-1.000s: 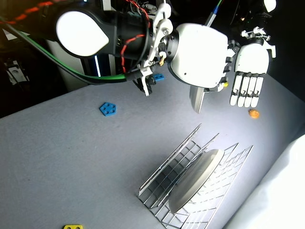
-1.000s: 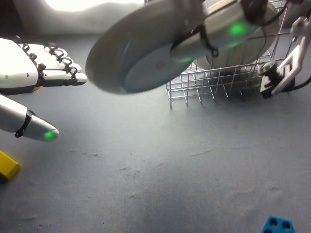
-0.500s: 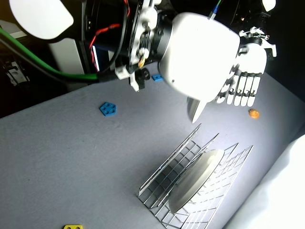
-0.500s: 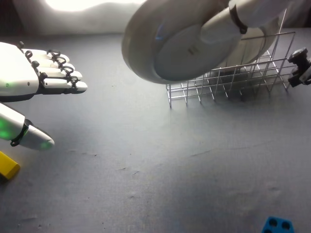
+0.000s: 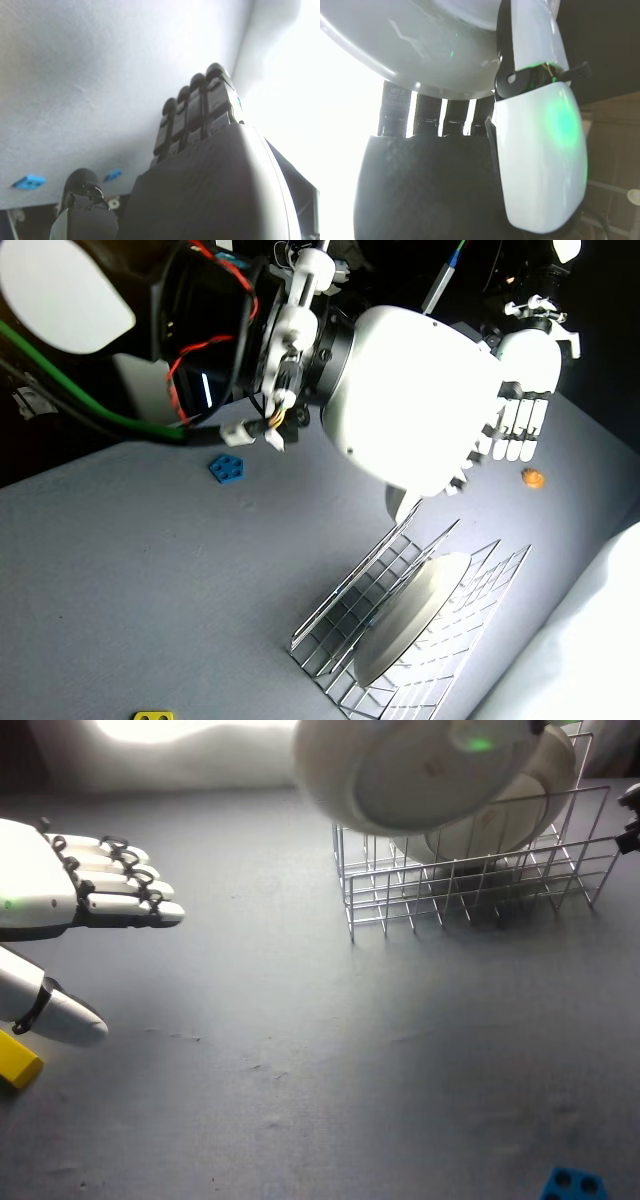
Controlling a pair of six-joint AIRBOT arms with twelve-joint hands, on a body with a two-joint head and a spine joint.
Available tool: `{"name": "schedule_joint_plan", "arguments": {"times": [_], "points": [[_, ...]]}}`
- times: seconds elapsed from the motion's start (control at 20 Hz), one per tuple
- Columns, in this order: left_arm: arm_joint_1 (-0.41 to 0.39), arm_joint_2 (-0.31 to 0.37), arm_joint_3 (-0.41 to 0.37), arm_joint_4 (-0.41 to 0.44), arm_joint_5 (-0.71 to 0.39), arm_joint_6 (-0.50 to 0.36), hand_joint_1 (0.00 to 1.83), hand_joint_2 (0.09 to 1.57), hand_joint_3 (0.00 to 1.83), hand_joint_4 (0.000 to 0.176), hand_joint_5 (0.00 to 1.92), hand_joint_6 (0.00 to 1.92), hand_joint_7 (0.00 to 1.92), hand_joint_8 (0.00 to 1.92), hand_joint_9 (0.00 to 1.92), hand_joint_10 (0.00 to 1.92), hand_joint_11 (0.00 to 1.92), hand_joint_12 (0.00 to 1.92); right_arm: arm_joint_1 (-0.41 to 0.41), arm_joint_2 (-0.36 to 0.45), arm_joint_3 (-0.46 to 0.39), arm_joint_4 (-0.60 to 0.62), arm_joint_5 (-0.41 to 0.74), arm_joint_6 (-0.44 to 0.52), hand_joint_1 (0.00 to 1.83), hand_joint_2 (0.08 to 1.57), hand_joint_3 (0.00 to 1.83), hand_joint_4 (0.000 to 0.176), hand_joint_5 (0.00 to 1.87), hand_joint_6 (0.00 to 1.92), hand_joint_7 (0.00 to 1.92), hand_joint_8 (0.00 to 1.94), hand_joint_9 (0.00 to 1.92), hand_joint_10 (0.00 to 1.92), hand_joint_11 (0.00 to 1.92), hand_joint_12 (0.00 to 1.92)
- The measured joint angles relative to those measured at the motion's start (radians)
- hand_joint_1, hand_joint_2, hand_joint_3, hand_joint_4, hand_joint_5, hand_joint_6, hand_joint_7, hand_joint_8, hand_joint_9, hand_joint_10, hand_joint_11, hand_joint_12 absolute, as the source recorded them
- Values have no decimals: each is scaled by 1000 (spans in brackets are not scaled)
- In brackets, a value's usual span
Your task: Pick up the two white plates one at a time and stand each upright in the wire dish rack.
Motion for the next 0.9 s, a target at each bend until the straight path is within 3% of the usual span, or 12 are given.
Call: {"name": "schedule_joint_plan", "arguments": {"times": [0.2,0.4,0.65,0.75,0.9], "points": [[18,2,-2,-38,-68,-9,0,1041,0,0,0,0,0,0,0,0,0,0,-17,-1,18,-2,-29,-5,1388,1067,3,0,1032,914,1084,780,999,998,875,1012],[18,21,-2,-88,-162,-34,0,1038,0,0,0,0,0,0,0,0,0,0,-36,-5,32,1,1,-4,1390,1058,0,0,1061,890,1098,736,1025,948,904,993],[46,32,-2,-76,-219,-34,0,1043,1,0,0,0,0,0,0,0,0,0,-75,-32,82,-4,74,-4,1388,1067,0,0,1025,924,1088,775,1013,976,890,1001],[46,42,-2,-74,-237,-34,0,1046,3,0,0,0,0,0,0,0,0,0,-76,-32,82,-43,90,2,1394,1047,0,0,1078,831,1130,701,1054,923,927,984],[42,45,-17,-75,-237,-32,0,1040,0,0,0,0,0,0,0,0,0,0,-93,-37,85,-97,103,15,1392,1057,3,0,1036,902,1113,747,1032,940,912,992]]}}
